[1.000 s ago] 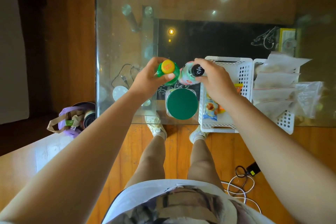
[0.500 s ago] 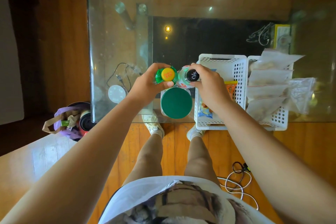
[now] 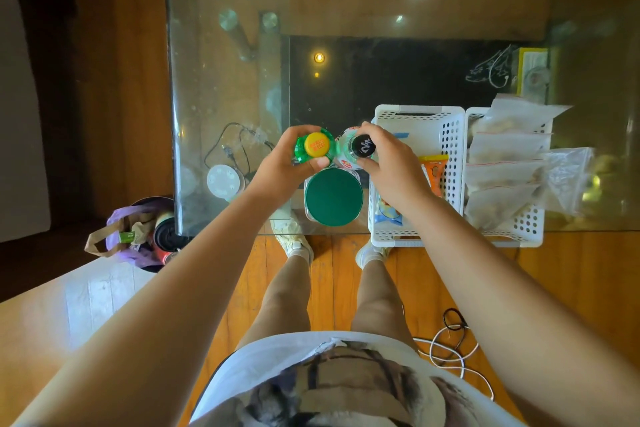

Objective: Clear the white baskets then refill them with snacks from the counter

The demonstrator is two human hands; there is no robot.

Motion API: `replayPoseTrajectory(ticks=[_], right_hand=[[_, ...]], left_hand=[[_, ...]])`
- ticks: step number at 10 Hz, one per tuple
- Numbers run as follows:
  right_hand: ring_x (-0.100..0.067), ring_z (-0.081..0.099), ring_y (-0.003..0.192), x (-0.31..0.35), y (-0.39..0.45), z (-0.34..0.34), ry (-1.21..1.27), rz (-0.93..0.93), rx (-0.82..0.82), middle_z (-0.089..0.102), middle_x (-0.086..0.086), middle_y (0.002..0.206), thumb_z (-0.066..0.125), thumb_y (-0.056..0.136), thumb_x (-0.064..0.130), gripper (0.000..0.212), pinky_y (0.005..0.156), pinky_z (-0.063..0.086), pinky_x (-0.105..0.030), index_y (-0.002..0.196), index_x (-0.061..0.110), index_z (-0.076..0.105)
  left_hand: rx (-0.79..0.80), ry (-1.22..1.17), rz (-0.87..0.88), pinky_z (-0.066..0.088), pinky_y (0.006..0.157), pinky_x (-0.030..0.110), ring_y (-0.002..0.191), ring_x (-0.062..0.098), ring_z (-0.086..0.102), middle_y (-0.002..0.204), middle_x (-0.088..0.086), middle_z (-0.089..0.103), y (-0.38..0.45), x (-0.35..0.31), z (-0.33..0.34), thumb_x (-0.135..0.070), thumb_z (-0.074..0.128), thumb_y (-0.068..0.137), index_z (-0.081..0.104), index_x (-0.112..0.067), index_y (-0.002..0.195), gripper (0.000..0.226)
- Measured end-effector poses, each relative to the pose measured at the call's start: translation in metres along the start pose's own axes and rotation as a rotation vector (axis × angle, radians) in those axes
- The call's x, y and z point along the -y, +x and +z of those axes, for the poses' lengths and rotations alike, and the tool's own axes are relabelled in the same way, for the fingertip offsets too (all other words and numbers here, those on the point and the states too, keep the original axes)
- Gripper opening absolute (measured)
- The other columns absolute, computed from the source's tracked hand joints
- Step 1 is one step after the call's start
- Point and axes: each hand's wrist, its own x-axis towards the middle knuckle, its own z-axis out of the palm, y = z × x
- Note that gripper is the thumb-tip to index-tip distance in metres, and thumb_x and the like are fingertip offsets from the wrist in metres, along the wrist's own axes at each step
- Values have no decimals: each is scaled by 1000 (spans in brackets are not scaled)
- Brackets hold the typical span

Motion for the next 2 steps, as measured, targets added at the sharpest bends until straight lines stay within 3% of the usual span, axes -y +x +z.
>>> replayPoseTrajectory(ticks=[1,2], right_hand=[[-23,36,136,5,-1,-9,108,72,103,37,0,149,61,87,16,59,103,42,-43,139,25,35],[-20,28,140,15,-20,-30,187,99,88,29,3,153,60,88,17,63,108,34,-41,143,26,30]], left_hand=[[-33,27,-6,41,105,39,124,24,45,133,7,47,-2,-4,4,-16,65,84,41,-20,130,52],[-75,103,-92,31,109,37,138,30,31,155,11,22,-12,-12,6,-12,69,81,28,-26,142,75]])
